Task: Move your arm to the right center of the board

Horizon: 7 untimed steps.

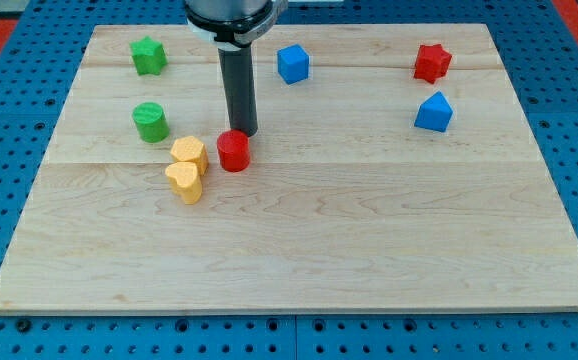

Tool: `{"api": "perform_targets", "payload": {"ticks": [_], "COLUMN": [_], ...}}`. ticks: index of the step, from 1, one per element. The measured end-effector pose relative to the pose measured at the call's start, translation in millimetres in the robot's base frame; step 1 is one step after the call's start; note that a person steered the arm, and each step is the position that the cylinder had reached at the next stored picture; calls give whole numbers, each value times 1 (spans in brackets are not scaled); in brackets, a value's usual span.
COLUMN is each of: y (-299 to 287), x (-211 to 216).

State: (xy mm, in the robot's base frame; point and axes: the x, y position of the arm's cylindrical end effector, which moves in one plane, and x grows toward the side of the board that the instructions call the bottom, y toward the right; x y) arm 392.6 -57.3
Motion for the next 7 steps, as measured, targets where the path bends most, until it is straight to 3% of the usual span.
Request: {"api": "perform_targets", "payload": {"ticks": [3, 6, 7], "y": [-27, -158, -132], "x": [-14, -14, 11]}}
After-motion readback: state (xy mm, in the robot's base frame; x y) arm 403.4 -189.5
